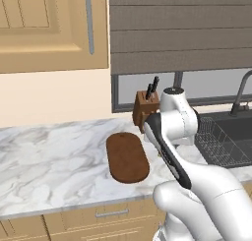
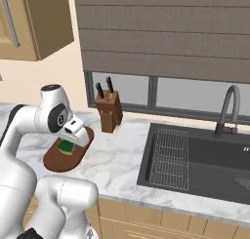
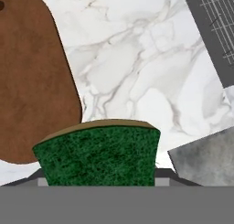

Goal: Pick up the sponge from the counter and clean the cutting board by briefly scrubbing or pressing down on the cutting board. Once finished, release the sponge.

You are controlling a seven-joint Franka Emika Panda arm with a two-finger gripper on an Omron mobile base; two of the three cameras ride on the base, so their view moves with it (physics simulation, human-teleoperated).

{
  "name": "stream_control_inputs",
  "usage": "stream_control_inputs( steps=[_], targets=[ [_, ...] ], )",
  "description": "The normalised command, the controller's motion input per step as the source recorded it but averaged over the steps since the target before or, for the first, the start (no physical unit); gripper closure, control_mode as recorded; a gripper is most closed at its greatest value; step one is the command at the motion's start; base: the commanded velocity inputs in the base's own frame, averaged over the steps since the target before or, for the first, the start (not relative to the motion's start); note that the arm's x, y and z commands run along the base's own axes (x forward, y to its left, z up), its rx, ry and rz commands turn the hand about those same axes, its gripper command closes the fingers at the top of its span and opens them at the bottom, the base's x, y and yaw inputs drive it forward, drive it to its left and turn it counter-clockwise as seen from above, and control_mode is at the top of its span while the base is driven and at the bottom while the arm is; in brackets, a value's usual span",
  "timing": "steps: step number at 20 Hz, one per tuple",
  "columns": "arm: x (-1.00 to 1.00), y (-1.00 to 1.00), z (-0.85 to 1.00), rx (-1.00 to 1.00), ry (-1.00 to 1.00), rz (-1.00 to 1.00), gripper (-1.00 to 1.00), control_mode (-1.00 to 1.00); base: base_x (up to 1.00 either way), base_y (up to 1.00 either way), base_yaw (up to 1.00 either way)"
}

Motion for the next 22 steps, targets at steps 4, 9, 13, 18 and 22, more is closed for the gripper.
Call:
stream_control_inputs(
  steps=[4,9,13,18,22],
  targets=[
    [0.0,0.0,0.0,0.0,0.0,0.0,1.0,1.0,0.63,0.1,0.02],
    [0.15,0.06,-0.06,0.0,0.0,0.01,1.0,-1.0,0.53,0.3,0.02],
    [0.57,0.22,-0.49,-0.07,0.0,0.2,1.0,-1.0,0.0,0.0,0.0],
    [0.31,0.17,-0.49,-0.08,0.01,0.6,1.0,-1.0,0.0,0.0,0.0],
    [0.09,0.05,-0.42,-0.06,0.2,0.75,1.0,-1.0,0.0,0.0,0.0]
  ],
)
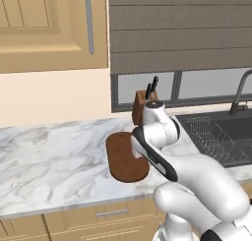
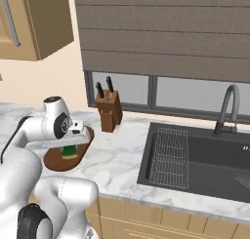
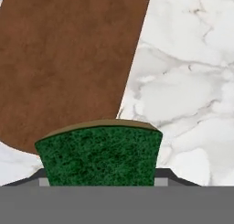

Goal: Pick up the sponge from the counter and clean the cutting board by briefly scrubbing or pressing down on the cutting board. Once finished, release the sponge.

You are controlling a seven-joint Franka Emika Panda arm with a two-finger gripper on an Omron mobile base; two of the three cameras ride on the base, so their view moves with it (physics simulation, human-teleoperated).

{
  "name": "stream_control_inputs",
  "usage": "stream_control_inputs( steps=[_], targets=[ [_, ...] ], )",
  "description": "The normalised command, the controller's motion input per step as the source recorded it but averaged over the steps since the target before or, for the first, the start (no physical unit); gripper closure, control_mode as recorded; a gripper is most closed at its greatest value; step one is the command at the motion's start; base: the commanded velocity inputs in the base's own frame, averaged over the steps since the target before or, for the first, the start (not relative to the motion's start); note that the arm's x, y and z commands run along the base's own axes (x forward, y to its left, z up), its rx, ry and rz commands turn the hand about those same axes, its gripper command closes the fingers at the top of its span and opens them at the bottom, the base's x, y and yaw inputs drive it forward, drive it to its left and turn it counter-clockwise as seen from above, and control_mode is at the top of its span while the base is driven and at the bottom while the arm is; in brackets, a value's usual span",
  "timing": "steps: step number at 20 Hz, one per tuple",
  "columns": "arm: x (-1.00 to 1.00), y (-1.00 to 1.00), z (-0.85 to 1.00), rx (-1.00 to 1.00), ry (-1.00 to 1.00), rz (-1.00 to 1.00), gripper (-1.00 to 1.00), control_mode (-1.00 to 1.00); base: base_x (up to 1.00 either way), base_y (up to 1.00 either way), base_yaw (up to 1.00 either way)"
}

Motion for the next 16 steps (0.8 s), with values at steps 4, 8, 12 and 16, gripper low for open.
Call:
stream_control_inputs(
  steps=[4,8,12,16],
  targets=[
    [0.02,0.06,-0.49,-0.02,0.23,0.79,1.0,-1.0,0.0,0.0,0.0],
    [0.04,0.03,-0.48,-0.01,0.17,0.82,1.0,-1.0,0.0,0.0,0.0],
    [0.21,0.09,-0.44,0.0,0.06,0.73,1.0,-1.0,0.0,0.0,0.0],
    [0.36,0.0,-0.27,0.0,0.0,0.56,1.0,-1.0,0.0,0.0,0.0]
  ],
)
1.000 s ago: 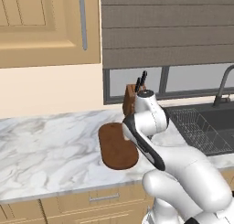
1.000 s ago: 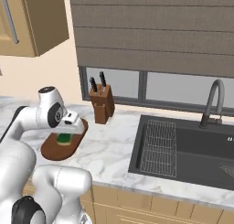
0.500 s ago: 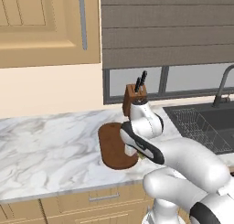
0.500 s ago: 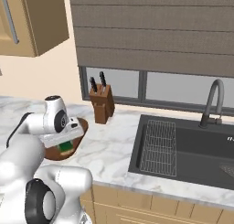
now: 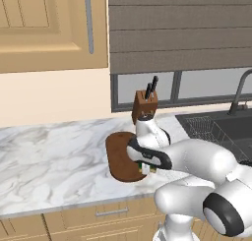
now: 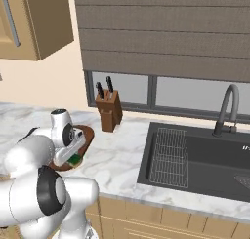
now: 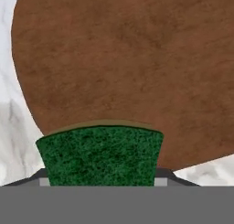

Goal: Pick up the sponge from the counter and clean the cutting board by briefly scrubbing or pressing down on the cutting board. Once finished, release the sponge.

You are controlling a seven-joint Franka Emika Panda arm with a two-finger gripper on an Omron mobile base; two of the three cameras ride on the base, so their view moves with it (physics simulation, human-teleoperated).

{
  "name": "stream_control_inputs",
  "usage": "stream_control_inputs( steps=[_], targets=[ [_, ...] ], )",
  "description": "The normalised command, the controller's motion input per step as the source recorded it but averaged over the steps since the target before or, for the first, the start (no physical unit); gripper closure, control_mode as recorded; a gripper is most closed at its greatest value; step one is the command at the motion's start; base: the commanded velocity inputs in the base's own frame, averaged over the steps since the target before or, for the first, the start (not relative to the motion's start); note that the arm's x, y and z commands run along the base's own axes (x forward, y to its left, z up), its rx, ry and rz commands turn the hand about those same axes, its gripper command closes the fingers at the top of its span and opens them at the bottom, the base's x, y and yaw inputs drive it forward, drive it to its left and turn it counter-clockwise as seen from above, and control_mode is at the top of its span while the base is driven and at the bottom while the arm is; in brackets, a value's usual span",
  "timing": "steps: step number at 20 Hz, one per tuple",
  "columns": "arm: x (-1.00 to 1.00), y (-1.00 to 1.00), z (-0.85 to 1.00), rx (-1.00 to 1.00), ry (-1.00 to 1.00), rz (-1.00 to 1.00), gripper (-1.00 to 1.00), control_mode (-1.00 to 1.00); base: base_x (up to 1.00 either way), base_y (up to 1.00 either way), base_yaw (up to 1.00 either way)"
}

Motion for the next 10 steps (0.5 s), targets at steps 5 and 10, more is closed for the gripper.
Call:
stream_control_inputs(
  steps=[5,10],
  targets=[
    [0.4,0.03,-0.34,0.0,0.0,0.4,1.0,-1.0,0.0,0.0,0.0],
    [0.38,0.15,-0.37,0.0,0.06,0.3,1.0,-1.0,0.0,0.0,0.0]
  ],
)
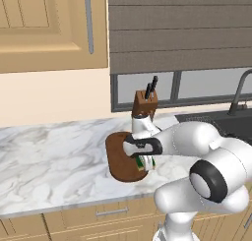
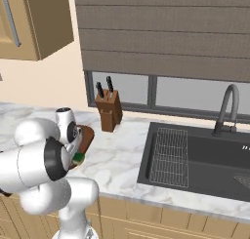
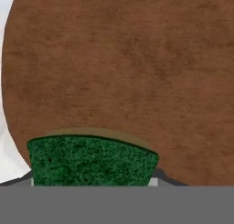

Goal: Pick up the sponge from the counter and clean the cutting board by briefly scrubbing or pressing down on the cutting board. Once finished, release the sponge.

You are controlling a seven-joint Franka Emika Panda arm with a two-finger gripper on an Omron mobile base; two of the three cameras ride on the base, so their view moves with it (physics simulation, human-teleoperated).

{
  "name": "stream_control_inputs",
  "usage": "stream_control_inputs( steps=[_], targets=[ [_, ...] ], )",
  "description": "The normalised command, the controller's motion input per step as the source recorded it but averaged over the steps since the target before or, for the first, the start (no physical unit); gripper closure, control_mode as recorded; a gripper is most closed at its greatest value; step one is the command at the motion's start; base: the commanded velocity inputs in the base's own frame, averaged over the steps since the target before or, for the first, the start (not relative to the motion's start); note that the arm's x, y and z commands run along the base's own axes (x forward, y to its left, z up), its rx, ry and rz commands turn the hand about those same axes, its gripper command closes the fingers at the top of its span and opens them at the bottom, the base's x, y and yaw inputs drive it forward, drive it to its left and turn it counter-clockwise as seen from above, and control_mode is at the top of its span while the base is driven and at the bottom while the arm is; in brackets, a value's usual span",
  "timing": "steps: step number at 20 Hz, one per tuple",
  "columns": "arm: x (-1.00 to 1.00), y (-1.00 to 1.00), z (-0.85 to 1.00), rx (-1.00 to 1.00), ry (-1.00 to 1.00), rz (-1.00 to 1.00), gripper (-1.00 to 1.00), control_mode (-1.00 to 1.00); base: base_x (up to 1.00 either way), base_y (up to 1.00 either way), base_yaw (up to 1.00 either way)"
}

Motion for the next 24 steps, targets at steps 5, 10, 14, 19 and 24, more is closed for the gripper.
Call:
stream_control_inputs(
  steps=[5,10,14,19,24],
  targets=[
    [0.46,0.04,-0.26,0.0,0.01,0.26,1.0,-1.0,0.0,0.0,0.0],
    [0.62,0.0,-0.18,0.0,-0.01,0.14,1.0,-1.0,0.0,0.0,0.0],
    [0.6,0.0,-0.02,0.0,-0.04,0.06,1.0,-1.0,0.0,0.0,0.0],
    [0.66,0.02,0.0,0.0,-0.05,0.03,1.0,-1.0,0.0,0.0,0.0],
    [0.66,0.22,0.0,0.0,-0.02,0.0,1.0,-1.0,0.0,0.0,0.0]
  ],
)
